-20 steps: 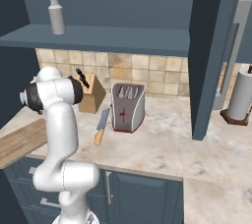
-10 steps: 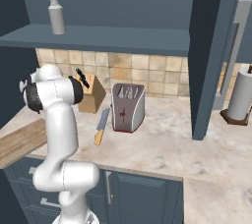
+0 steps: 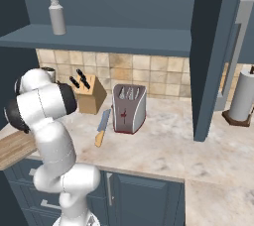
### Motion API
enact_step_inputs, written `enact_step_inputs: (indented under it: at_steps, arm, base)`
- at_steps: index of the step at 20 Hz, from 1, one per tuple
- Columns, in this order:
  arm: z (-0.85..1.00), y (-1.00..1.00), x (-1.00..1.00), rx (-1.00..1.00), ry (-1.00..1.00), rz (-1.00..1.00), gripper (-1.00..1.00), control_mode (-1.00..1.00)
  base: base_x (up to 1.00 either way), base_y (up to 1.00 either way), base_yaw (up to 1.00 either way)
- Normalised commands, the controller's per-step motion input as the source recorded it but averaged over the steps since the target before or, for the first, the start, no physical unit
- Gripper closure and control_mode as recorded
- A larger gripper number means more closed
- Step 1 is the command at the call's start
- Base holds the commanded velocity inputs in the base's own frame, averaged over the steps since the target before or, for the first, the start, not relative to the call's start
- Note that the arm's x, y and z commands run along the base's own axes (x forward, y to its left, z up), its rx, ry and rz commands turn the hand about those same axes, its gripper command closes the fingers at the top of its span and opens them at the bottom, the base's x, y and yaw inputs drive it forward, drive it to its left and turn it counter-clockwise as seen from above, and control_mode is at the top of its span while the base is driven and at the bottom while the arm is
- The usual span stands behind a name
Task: Move the cutting board and knife to the sink. Then move spray from the cabinet to the counter.
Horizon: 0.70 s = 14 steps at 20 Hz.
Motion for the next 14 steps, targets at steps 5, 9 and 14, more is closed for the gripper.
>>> enact_step_inputs:
  at_steps: [5,9,14]
  arm:
    - [0.00,-0.30,-1.00,0.13,-0.28,-0.05,-1.00,-1.00]
    - [0.05,0.10,-1.00,0.03,-0.14,0.00,-1.00,-1.00]
    - [0.06,0.15,-1.00,0.00,0.00,0.00,-1.00,-1.00]
  base:
    - [0.00,0.00,0.00]
    - [0.00,0.00,0.00]
    - [0.00,0.00,0.00]
